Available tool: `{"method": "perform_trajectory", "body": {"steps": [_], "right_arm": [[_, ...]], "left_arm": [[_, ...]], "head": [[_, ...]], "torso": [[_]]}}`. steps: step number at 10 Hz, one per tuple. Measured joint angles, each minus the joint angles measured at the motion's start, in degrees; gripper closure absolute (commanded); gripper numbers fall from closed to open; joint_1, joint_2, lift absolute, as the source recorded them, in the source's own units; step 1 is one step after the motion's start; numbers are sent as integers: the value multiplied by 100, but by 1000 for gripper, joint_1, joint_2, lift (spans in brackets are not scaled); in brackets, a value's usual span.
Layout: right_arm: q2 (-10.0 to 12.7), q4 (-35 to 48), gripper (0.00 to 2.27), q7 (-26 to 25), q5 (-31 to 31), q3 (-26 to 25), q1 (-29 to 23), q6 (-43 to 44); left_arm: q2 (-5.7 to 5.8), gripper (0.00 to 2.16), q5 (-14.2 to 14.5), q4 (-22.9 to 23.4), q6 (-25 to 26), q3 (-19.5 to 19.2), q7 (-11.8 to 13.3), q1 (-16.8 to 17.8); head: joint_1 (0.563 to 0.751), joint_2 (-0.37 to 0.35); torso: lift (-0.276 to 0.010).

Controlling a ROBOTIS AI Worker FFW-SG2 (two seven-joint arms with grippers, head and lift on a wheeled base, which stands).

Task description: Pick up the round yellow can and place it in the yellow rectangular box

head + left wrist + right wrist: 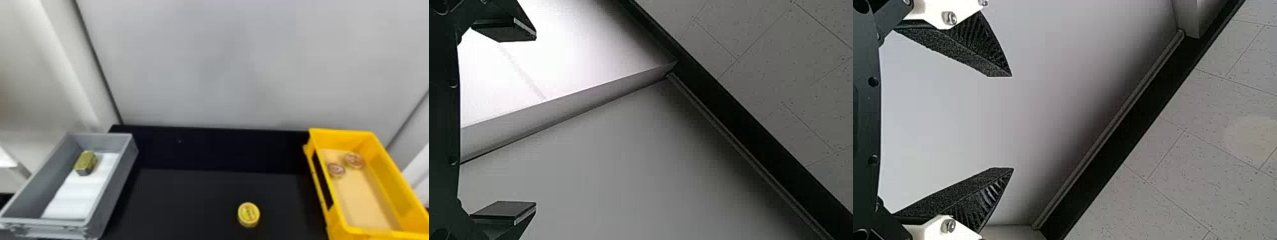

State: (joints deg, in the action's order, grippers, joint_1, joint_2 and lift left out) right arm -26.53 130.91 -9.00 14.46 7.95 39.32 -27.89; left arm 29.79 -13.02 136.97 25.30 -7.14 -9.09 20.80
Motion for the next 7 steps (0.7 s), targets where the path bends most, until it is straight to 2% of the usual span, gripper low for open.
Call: {"method": "perform_trajectory", "body": {"steps": [4,7], "right_arm": [[41,5,133,-17,-103,-82,-106,-93],[123,71,144,-140,-500,-153,-114,-790]], "left_arm": [[-14,87,1,2,36,30,4,23],[-21,87,1,2,65,58,4,42]], "head": [[663,54],[663,54]], "torso": [[-10],[-10]]}}
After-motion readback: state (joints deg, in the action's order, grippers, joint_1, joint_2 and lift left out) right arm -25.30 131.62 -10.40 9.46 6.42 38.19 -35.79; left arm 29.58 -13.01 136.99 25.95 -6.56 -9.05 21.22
